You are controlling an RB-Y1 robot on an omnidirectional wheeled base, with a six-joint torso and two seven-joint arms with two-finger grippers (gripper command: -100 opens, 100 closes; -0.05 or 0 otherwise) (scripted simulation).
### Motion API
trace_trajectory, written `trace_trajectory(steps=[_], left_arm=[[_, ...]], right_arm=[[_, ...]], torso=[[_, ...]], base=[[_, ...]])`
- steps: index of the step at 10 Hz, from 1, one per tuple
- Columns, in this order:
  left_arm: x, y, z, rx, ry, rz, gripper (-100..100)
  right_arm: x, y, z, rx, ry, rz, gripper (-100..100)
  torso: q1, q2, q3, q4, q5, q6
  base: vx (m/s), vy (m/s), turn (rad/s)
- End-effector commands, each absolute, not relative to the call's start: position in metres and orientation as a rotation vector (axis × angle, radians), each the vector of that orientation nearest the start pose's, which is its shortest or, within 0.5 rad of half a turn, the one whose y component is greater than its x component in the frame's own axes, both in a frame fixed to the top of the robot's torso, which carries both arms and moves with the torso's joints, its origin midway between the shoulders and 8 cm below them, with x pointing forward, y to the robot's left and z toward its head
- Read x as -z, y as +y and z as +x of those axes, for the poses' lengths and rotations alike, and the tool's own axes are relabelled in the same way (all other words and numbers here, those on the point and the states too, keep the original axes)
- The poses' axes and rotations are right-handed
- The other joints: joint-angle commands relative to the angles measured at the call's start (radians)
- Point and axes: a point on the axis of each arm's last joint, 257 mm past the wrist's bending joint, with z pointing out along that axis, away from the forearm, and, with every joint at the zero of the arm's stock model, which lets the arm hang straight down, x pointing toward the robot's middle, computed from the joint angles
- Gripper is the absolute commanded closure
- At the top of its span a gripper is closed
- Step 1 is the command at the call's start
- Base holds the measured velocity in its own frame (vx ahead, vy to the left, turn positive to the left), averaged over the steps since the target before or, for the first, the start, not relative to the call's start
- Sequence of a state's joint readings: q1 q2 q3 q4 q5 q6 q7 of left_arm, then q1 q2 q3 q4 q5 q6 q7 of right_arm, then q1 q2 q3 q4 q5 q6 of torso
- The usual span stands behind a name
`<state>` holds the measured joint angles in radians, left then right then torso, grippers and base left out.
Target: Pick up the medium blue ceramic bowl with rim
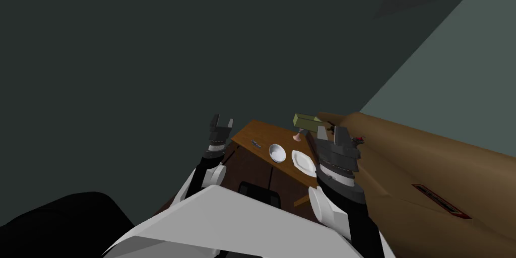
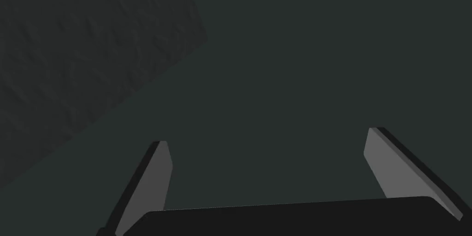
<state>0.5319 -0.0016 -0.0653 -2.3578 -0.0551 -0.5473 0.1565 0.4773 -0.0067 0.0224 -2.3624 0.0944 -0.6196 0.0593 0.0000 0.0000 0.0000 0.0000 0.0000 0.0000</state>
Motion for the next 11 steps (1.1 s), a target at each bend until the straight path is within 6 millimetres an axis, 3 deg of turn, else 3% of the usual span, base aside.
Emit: trace_trajectory(steps=[1,5,8,9,10,11], left_arm=[[-0.056,0.251,0.321,1.491,0.54,-0.61,0],[-0.056,0.251,0.321,1.491,0.54,-0.61,0],[-0.056,0.251,0.321,1.491,0.54,-0.61,0],[-0.056,0.251,0.321,1.491,0.54,-0.61,0],[-0.056,0.251,0.321,1.491,0.54,-0.61,0],[-0.056,0.251,0.321,1.491,0.54,-0.611,0]], right_arm=[[-0.079,-0.243,0.308,-1.258,0.569,0.393,-100],[-0.05,-0.234,0.316,-1.214,0.716,0.401,-100],[-0.011,-0.23,0.324,-1.141,0.89,0.424,-100],[0.005,-0.228,0.326,-1.111,0.954,0.428,-100],[0.006,-0.229,0.327,-1.108,0.96,0.433,-100],[0.026,-0.229,0.329,-1.071,1.035,0.442,-100]], torso=[[0.0,0.0,0.0,0.0,0.0,0.0],[0.001,0.009,0.005,0.002,0.0,0.0],[0.0,0.012,0.007,0.003,0.0,0.0],[-0.001,0.011,0.006,0.003,0.0,0.0],[0.0,0.009,0.005,0.002,0.0,0.0],[-0.001,0.006,0.004,0.002,0.0,0.0]], base=[[-0.066,-0.001,0.072],[-0.143,0.015,0.105],[-0.166,0.01,0.191],[-0.114,0.011,0.244],[-0.064,0.013,0.067],[-0.052,0.02,0.161]])
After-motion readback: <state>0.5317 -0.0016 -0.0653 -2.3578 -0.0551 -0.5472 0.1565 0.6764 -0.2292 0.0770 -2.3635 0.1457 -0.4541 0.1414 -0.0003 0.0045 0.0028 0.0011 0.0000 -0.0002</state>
